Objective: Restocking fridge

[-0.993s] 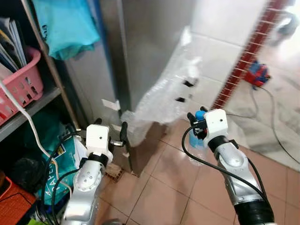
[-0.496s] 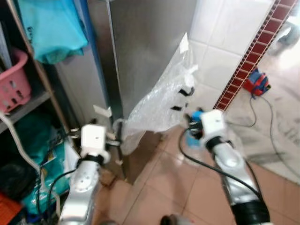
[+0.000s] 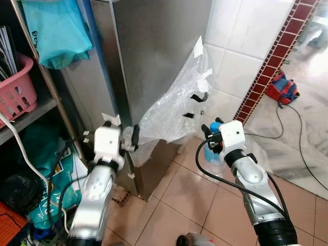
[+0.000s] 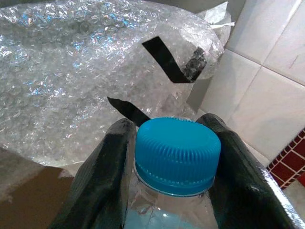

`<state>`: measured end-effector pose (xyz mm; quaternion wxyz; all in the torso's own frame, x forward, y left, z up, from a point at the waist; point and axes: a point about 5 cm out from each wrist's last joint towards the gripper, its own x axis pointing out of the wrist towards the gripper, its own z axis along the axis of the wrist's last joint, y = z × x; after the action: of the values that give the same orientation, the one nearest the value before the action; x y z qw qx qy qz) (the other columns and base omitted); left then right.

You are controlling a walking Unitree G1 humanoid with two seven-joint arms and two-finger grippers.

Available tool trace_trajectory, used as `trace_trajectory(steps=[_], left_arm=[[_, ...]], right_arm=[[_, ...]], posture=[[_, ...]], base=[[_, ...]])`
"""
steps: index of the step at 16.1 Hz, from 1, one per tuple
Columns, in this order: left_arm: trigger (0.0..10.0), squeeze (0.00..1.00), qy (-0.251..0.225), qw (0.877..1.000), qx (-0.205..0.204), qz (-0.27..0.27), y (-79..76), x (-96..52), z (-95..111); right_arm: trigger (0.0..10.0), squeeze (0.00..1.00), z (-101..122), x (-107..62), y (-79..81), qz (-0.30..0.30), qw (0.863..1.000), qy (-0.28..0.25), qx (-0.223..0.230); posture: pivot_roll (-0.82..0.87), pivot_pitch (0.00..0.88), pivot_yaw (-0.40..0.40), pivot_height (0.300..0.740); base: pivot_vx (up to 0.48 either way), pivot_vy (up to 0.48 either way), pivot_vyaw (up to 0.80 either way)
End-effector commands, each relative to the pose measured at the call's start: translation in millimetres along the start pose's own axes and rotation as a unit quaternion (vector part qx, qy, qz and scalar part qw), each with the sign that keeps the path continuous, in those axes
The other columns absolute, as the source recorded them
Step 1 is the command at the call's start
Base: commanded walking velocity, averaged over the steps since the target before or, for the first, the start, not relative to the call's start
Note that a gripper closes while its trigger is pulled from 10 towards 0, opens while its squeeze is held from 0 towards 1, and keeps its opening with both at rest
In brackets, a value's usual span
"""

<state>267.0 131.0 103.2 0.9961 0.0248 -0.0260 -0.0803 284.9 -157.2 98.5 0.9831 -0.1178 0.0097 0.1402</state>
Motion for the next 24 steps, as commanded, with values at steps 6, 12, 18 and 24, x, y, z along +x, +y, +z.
trace_trajectory(steps=[6, 12, 18, 24], left_arm=[[10.0, 0.00, -0.024, 1.000, 0.007, 0.016, 12.9, 28.6, 12.0], [10.0, 0.00, -0.014, 1.000, -0.001, -0.008, 12.6, 37.9, 7.0], [10.0, 0.00, -0.002, 0.998, -0.014, -0.059, 3.6, 43.0, 3.8], [10.0, 0.00, 0.001, 0.995, -0.023, -0.097, -14.0, 46.4, 5.5]], right_arm=[[10.0, 0.00, 0.3, -5.8, 14.3, 0.045, 0.999, 0.000, -0.004], [10.0, 0.00, 1.9, -5.9, 14.1, 0.046, 0.999, -0.002, -0.009], [10.0, 0.00, 2.5, -6.0, 15.3, 0.046, 0.999, -0.003, -0.012], [10.0, 0.00, 1.8, -6.5, 15.2, 0.045, 0.999, -0.002, -0.017]], posture=[[0.01, 0.000, 0.001, 0.740], [0.01, 0.000, -0.001, 0.740], [0.01, 0.000, 0.004, 0.740], [0.00, 0.000, 0.010, 0.740]], base=[[0.000, 0.000, 0.00], [0.000, 0.000, 0.00], [0.000, 0.000, 0.00], [0.000, 0.000, 0.00]])
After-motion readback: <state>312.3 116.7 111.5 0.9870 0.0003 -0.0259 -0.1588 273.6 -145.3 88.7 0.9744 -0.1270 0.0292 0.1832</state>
